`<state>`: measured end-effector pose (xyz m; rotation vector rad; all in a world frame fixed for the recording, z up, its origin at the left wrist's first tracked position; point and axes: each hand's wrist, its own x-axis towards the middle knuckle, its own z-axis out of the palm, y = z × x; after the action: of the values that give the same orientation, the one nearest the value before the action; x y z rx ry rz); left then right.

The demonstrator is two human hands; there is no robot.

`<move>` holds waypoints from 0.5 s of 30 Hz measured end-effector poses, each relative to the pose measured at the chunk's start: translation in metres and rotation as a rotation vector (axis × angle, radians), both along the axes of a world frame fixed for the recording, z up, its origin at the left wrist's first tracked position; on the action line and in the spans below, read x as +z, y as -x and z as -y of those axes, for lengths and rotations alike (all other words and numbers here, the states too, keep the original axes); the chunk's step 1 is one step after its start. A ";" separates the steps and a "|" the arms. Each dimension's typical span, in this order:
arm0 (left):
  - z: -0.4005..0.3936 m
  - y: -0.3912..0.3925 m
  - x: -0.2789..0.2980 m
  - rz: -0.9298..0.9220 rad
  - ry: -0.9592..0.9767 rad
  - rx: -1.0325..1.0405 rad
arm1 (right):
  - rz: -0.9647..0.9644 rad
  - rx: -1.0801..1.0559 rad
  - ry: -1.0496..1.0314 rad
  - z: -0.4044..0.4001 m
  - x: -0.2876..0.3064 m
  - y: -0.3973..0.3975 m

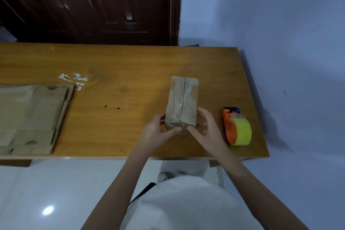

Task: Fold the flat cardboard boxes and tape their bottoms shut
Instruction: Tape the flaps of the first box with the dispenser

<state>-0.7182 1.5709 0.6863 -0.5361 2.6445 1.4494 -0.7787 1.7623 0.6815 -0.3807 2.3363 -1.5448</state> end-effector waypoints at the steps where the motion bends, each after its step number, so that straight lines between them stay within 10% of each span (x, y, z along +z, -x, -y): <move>1: -0.001 0.001 0.000 -0.026 0.011 -0.003 | -0.043 0.043 -0.042 -0.001 0.001 0.002; 15: -0.003 0.014 -0.017 -0.333 0.896 -0.273 | -0.351 0.281 -0.564 -0.001 0.013 0.008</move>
<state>-0.7321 1.5737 0.6695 0.0613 3.3667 0.2296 -0.7871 1.7630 0.6943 -0.8372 2.6957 -0.6885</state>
